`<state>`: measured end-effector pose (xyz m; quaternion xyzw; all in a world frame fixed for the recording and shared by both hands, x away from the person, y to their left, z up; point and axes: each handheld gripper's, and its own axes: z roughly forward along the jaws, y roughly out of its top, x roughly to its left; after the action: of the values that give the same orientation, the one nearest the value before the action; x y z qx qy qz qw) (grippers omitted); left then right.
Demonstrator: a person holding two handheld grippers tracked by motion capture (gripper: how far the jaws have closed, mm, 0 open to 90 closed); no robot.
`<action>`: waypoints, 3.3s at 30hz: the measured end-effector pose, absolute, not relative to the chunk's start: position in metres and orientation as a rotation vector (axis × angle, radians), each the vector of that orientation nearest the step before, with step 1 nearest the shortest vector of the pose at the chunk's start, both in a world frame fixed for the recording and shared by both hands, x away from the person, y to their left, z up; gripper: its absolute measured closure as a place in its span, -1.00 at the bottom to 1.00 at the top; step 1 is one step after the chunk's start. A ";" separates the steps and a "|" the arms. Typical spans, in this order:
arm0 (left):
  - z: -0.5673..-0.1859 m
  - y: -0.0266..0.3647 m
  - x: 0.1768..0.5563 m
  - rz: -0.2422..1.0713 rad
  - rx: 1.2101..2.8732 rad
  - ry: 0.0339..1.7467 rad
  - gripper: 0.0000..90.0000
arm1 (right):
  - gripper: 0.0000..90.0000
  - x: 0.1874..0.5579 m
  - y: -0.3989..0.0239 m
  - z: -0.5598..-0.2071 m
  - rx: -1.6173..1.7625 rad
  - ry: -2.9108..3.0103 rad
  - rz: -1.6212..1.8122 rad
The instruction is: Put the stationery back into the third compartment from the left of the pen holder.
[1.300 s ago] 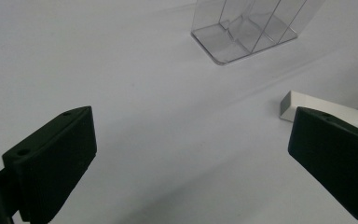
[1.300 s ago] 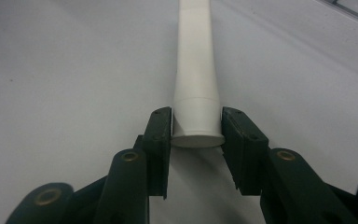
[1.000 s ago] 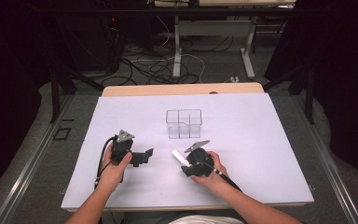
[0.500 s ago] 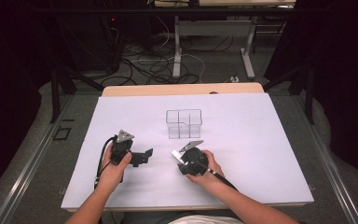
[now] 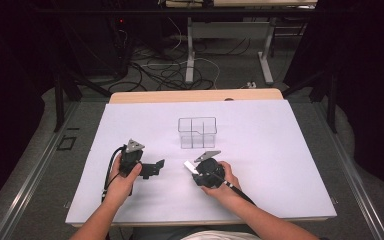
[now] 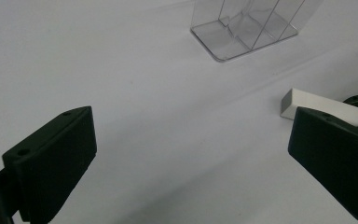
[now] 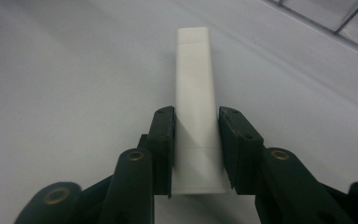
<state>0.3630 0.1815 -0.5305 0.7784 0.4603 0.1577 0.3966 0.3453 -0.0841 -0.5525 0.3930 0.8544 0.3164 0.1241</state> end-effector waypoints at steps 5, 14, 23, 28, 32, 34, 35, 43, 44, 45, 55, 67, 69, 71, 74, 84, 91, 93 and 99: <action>-0.531 0.182 0.363 0.402 1.971 1.168 -0.98 | 0.48 0.346 -0.086 -0.552 1.155 2.494 0.937; -0.529 0.185 0.364 0.392 1.971 1.172 -0.98 | 0.49 0.346 -0.088 -0.551 1.147 2.515 0.943; -0.527 0.183 0.363 0.392 1.989 1.142 -0.98 | 0.49 0.346 -0.088 -0.548 1.073 2.534 0.983; -0.527 0.182 0.363 0.378 2.000 1.133 -0.98 | 0.49 0.347 -0.089 -0.544 1.009 2.554 0.993; -0.527 0.181 0.363 0.368 2.000 1.126 -0.98 | 0.49 0.347 -0.091 -0.542 0.977 2.563 0.996; -0.526 0.181 0.363 0.355 1.988 1.131 -0.98 | 0.49 0.346 -0.091 -0.540 0.935 2.571 0.977; -0.526 0.181 0.364 0.354 1.984 1.131 -0.98 | 0.49 0.345 -0.091 -0.539 0.898 2.572 0.964; -0.524 0.179 0.364 0.330 1.971 1.140 -0.99 | 0.49 0.337 -0.089 -0.527 0.582 2.516 0.859; -0.523 0.179 0.364 0.334 1.975 1.132 -0.99 | 0.49 0.336 -0.089 -0.525 0.543 2.508 0.842; -0.523 0.179 0.364 0.331 1.971 1.143 -0.99 | 0.49 0.334 -0.089 -0.524 0.499 2.500 0.830; -0.519 0.178 0.363 0.323 1.964 1.115 -0.99 | 0.49 0.328 -0.095 -0.508 0.231 2.471 0.738; -0.513 0.171 0.362 0.239 2.031 1.001 -0.99 | 0.49 0.316 -0.108 -0.498 -0.200 2.355 0.572; -0.513 0.168 0.362 0.225 2.061 0.969 -0.98 | 0.49 0.314 -0.108 -0.497 -0.253 2.348 0.539; -0.512 0.165 0.362 0.208 2.081 0.925 -0.90 | 0.49 0.310 -0.108 -0.498 -0.302 2.342 0.523; -0.509 0.160 0.363 0.187 2.123 0.874 -0.79 | 0.49 0.306 -0.106 -0.496 -0.413 2.335 0.483; -0.494 0.143 0.365 0.054 2.246 0.645 -0.50 | 0.49 0.301 -0.099 -0.490 -0.542 2.295 0.472; -0.488 0.127 0.370 0.012 2.323 0.493 -0.29 | 0.49 0.295 -0.096 -0.493 -0.557 2.286 0.443; -0.488 0.122 0.371 0.002 2.344 0.456 -0.27 | 0.49 0.295 -0.096 -0.493 -0.574 2.278 0.436; -0.483 0.112 0.375 -0.012 2.413 0.368 -0.21 | 0.49 0.296 -0.095 -0.492 -0.607 2.275 0.407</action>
<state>0.3755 0.1117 -0.4833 0.9285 0.1416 -0.0045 0.3434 0.2959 -0.0949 -0.4922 -0.2364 0.8854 0.1585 0.3674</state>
